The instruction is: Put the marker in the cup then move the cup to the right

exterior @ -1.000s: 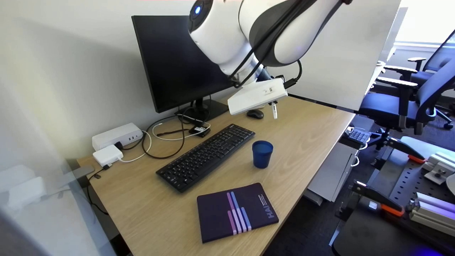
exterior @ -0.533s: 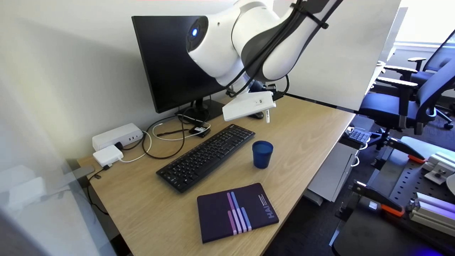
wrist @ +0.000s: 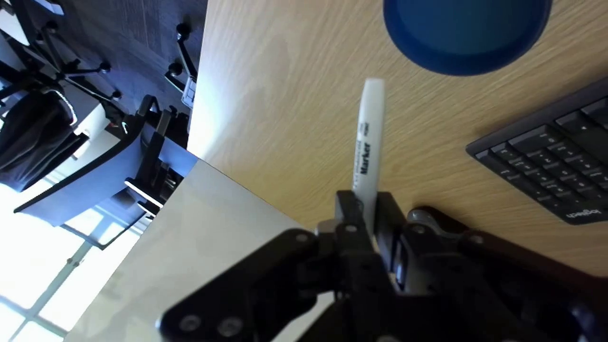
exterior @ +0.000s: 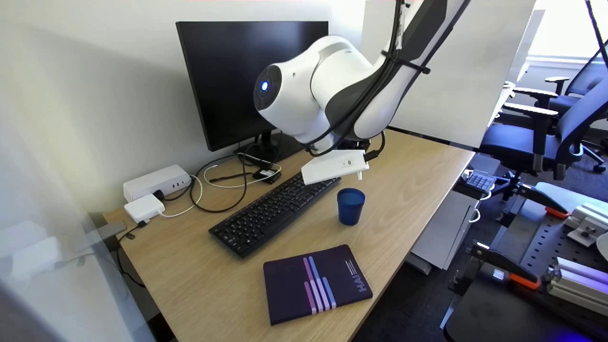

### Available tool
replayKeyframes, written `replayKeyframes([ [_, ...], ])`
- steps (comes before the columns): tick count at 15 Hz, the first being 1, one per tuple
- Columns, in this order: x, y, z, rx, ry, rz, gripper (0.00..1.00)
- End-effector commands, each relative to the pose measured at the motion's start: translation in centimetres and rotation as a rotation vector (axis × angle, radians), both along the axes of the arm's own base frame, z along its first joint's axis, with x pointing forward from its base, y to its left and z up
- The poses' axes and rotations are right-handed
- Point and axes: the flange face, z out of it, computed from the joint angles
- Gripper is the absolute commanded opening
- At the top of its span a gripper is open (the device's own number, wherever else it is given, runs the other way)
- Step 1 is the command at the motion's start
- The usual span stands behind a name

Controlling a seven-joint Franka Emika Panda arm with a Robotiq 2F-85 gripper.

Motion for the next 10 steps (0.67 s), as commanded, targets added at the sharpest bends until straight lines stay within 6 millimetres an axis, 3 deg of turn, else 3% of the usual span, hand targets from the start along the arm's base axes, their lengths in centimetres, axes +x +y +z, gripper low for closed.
replayKeyframes([
  [1,-0.1,1.6,-0.4,-0.006,-0.026,0.012,0.03],
  [6,-1.2,4.2,-1.0,-0.002,-0.042,0.041,0.03],
  [10,-2.1,4.7,-2.1,-0.038,-0.068,0.055,0.03],
])
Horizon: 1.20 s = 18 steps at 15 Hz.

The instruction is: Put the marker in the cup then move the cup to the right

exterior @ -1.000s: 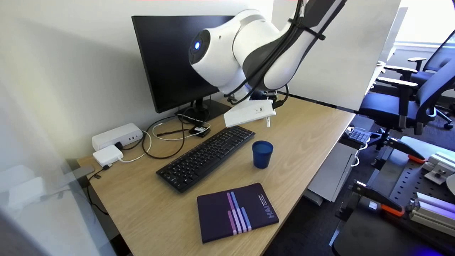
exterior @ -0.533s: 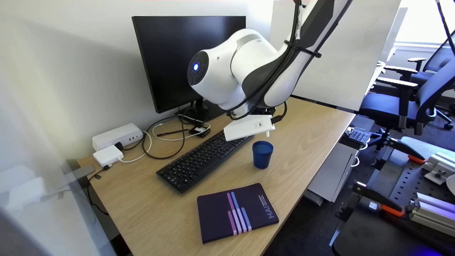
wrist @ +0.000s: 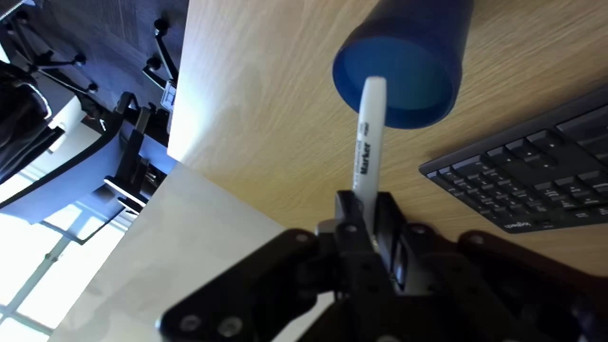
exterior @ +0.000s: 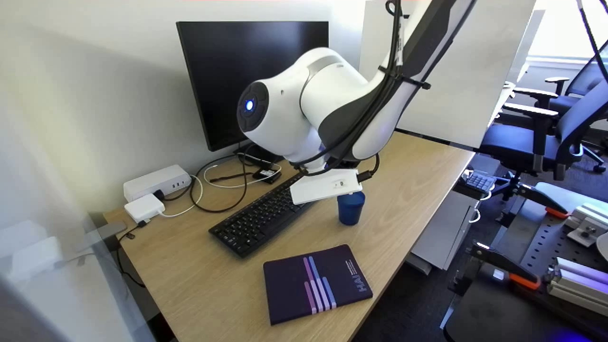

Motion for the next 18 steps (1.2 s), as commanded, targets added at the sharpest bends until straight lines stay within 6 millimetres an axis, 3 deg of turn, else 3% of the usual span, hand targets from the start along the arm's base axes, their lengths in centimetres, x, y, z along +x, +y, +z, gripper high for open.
replayKeyframes([
  [1,-0.2,-0.1,-1.1,-0.058,-0.047,0.009,0.03],
  [10,-0.4,-2.0,-4.7,-0.187,-0.126,0.097,0.03],
  [18,-0.3,-2.9,-5.8,-0.203,-0.17,0.111,0.03],
])
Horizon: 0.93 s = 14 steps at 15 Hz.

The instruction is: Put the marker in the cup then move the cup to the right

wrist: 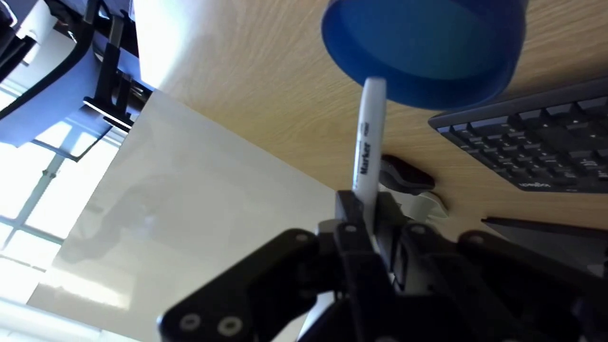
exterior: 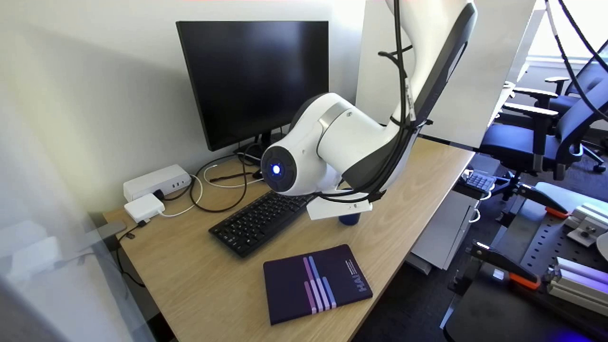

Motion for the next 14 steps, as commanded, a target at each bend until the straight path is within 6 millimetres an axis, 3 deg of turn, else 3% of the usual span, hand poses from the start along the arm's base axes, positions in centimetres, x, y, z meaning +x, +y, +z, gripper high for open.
replayKeyframes([
  [1,0.1,-0.3,-0.1,-0.015,-0.039,-0.004,0.03],
  [11,-0.9,0.8,-1.3,0.01,-0.039,-0.003,0.03],
  [14,-2.0,2.6,-1.6,0.026,-0.038,0.009,0.03],
])
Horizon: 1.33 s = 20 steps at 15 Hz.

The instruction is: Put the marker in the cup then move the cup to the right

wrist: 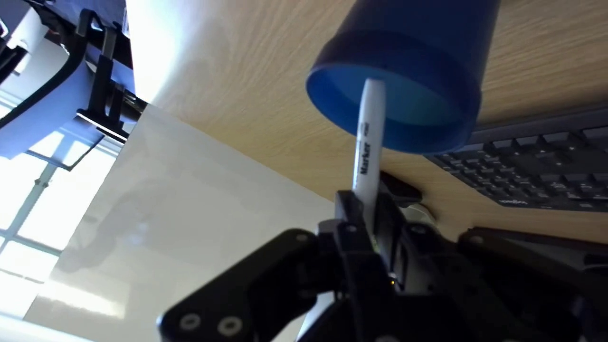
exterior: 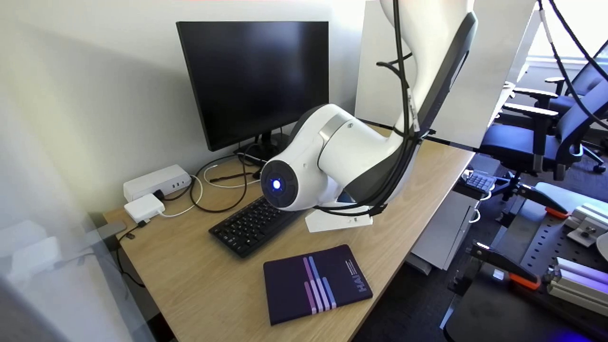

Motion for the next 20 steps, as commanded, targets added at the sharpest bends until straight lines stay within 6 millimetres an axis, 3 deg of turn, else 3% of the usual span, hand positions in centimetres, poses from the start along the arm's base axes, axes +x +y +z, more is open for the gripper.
replayKeyframes([
  [1,-0.5,1.2,-0.3,0.006,-0.029,0.004,0.03],
  [7,-1.3,1.7,-1.1,0.016,-0.019,0.01,0.03],
  [14,-1.3,0.6,-2.2,0.022,0.002,-0.001,0.03],
  [15,-1.3,0.4,-2.3,0.023,0.004,-0.005,0.07],
  [16,-1.2,0.3,-2.4,0.023,0.006,-0.007,0.38],
  [18,-1.4,1.1,-2.2,0.025,0.009,-0.007,0.44],
  [20,-1.0,0.6,-2.0,0.028,0.009,-0.004,0.59],
])
